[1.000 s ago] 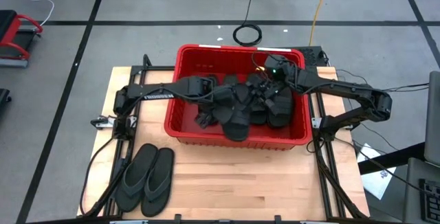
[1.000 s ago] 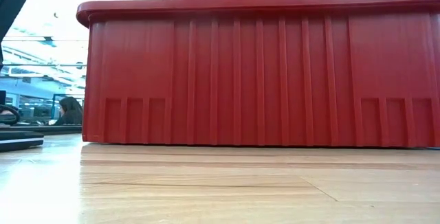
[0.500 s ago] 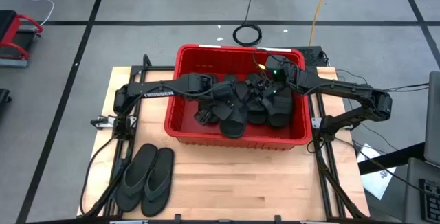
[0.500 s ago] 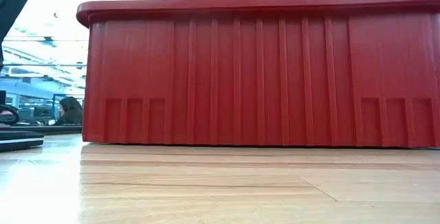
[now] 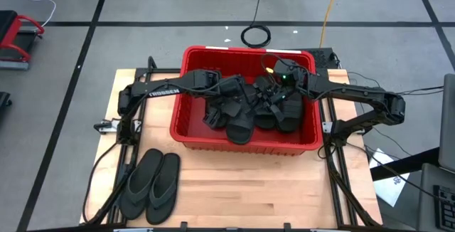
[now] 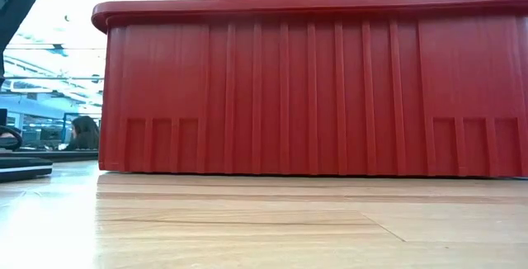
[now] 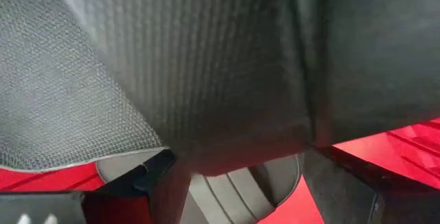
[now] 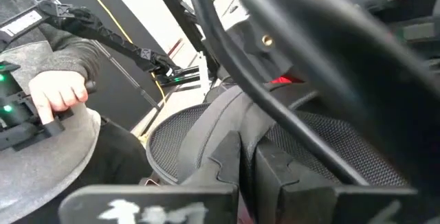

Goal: Pick and place slides into bin
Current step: Put the black slipper into the red organizer bin

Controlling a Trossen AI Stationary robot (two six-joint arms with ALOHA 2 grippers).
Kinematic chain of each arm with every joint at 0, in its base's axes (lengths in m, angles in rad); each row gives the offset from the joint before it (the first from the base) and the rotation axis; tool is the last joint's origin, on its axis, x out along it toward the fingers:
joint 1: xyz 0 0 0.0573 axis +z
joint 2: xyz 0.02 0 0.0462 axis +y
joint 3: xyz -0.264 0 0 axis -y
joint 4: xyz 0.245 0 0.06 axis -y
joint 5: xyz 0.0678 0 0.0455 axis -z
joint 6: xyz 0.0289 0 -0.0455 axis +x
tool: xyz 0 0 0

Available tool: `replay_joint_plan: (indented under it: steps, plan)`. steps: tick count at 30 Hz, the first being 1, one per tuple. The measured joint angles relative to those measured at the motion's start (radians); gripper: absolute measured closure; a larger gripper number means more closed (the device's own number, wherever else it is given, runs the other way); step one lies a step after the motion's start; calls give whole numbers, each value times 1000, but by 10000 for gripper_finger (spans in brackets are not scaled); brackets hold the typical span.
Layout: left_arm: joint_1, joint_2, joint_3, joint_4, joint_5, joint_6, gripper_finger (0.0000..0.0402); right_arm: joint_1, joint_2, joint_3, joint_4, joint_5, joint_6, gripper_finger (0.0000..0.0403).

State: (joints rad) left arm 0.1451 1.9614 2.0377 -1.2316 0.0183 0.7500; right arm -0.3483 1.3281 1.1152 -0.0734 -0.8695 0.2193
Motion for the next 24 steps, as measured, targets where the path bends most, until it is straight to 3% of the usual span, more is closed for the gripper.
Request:
replay_joint_plan:
  steps: [24]
  plan:
    - [4,2,-1,34,-6,-28,135,-20,-10,2,-11,-21,-30,382]
